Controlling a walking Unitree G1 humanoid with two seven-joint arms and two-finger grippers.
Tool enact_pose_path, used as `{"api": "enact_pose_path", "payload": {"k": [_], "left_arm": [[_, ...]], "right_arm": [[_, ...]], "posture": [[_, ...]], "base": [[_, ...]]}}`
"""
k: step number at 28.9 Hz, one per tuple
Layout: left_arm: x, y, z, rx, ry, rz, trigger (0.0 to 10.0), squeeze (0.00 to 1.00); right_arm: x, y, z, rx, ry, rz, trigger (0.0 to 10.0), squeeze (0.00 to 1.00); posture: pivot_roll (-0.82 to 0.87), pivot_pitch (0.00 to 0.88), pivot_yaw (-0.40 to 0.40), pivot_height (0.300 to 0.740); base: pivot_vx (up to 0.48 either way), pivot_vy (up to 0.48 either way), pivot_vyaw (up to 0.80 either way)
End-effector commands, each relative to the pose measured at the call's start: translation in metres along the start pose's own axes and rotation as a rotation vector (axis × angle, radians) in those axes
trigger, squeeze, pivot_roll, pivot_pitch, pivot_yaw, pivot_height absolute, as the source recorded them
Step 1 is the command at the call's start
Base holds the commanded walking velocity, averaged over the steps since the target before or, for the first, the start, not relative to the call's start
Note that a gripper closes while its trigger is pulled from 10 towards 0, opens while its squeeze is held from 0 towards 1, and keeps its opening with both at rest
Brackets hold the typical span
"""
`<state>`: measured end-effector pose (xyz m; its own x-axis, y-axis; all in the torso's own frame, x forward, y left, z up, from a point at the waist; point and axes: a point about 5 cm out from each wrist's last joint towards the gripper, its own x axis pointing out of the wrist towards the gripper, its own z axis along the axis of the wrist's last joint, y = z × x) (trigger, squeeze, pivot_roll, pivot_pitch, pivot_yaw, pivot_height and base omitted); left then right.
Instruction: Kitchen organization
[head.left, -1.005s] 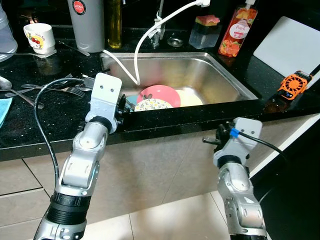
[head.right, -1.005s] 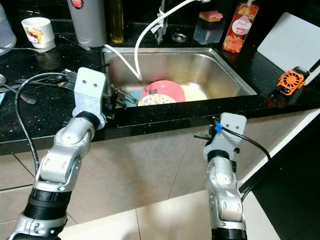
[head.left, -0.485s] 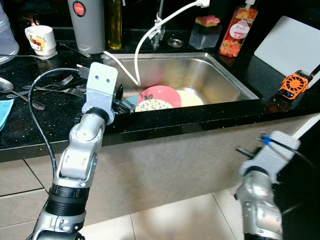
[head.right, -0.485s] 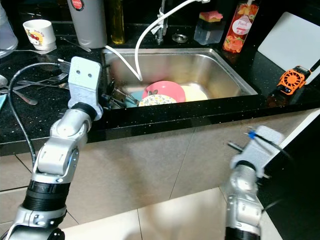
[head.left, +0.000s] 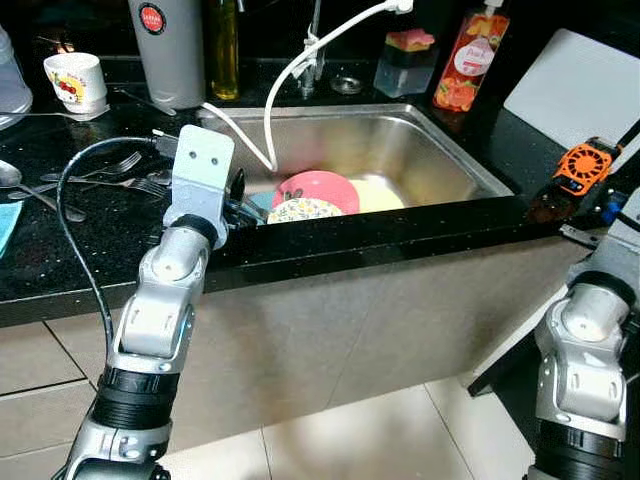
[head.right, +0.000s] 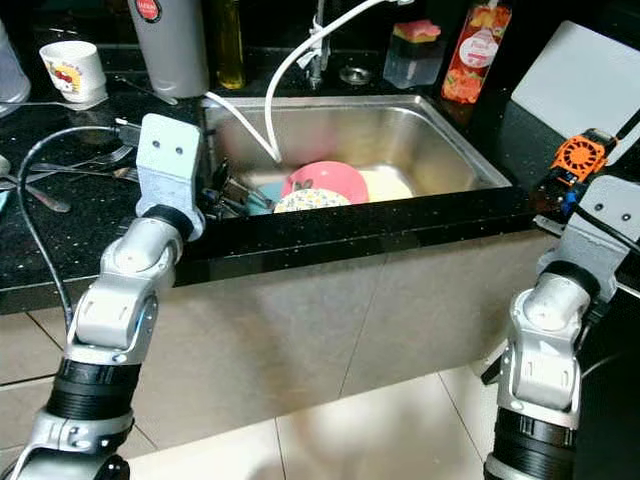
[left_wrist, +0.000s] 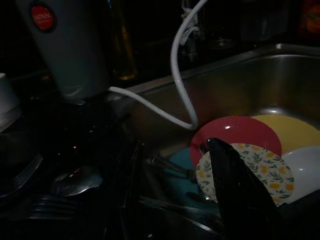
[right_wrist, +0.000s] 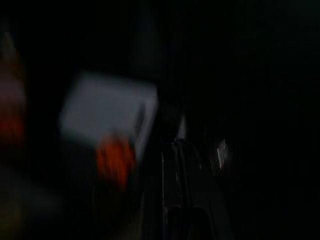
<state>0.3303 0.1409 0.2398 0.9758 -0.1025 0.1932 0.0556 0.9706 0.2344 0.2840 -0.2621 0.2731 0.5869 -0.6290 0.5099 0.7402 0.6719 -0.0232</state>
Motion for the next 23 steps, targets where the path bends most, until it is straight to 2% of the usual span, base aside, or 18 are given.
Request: {"api": "enact_pose_path", "payload": {"k": [1,2,5,8,9,10,12,13,15,16,18,20,21,23], "left_arm": [[0.002,-0.002,0.003,-0.003,-0.013,-0.013,10.0,0.00],[0.002,-0.002,0.003,-0.002,-0.013,-0.013,10.0,0.00],[0.002,-0.002,0.003,-0.001,-0.013,-0.012,10.0,0.00],[0.002,-0.002,0.003,0.000,-0.012,-0.011,10.0,0.00],[0.002,0.001,0.000,0.018,0.007,0.011,10.0,0.00],[0.002,0.001,0.000,0.018,0.007,0.011,10.0,0.00],[0.002,0.005,-0.001,0.028,0.022,0.036,10.0,0.00],[0.002,0.006,-0.001,0.030,0.024,0.043,10.0,0.00],[0.002,0.009,-0.001,0.036,0.031,0.059,10.0,0.00],[0.002,0.009,-0.001,0.036,0.031,0.059,10.0,0.00],[0.002,0.014,-0.001,0.055,0.066,0.092,10.0,0.00],[0.003,0.020,-0.002,0.064,0.105,0.124,10.0,0.00],[0.005,0.026,-0.006,0.055,0.162,0.167,10.0,0.00],[0.006,0.030,-0.007,0.047,0.187,0.185,10.0,0.00]], "right_arm": [[-0.001,0.005,0.021,0.025,-0.113,0.035,10.0,0.00],[-0.002,0.014,0.033,0.031,-0.174,0.078,10.0,0.00],[-0.003,0.018,0.038,0.035,-0.197,0.099,10.0,0.00],[-0.008,0.032,0.046,0.090,-0.217,0.192,10.0,0.00],[-0.019,0.061,0.048,0.213,-0.149,0.405,10.0,0.00],[-0.019,0.061,0.048,0.213,-0.149,0.405,10.0,0.00],[-0.029,0.082,0.047,0.315,-0.054,0.537,10.0,0.00],[-0.031,0.086,0.045,0.349,-0.018,0.560,10.0,0.00],[-0.038,0.101,0.035,0.434,0.139,0.641,10.0,0.00],[-0.038,0.101,0.035,0.434,0.139,0.641,10.0,0.00],[-0.046,0.114,0.027,0.518,0.258,0.703,10.0,0.00],[-0.054,0.124,0.023,0.556,0.325,0.762,10.0,0.00],[-0.058,0.129,0.019,0.536,0.357,0.779,10.0,0.00],[-0.059,0.131,0.017,0.532,0.367,0.777,10.0,0.00]], "posture": [[0.20,0.020,-0.065,0.740],[0.20,0.020,-0.066,0.740],[0.20,0.020,-0.066,0.740],[0.21,0.021,-0.068,0.740],[0.21,0.024,-0.074,0.740],[0.21,0.024,-0.074,0.740],[0.22,0.026,-0.077,0.740],[0.22,0.027,-0.079,0.740],[0.22,0.027,-0.081,0.740],[0.22,0.027,-0.081,0.740],[0.24,0.031,-0.083,0.740],[0.24,0.031,-0.080,0.740],[0.24,0.031,-0.079,0.740],[0.24,0.031,-0.078,0.740]], "base": [[0.000,0.000,0.00],[0.000,0.000,0.00],[0.000,0.000,0.00],[0.000,0.000,0.00],[0.000,0.000,0.00],[0.000,0.000,0.00],[0.000,0.000,0.00],[0.000,0.000,0.00],[0.000,0.000,0.00],[0.000,0.000,0.00],[0.000,0.000,0.00],[0.000,0.000,0.00],[0.000,0.000,0.00],[0.000,0.000,0.00]]}}
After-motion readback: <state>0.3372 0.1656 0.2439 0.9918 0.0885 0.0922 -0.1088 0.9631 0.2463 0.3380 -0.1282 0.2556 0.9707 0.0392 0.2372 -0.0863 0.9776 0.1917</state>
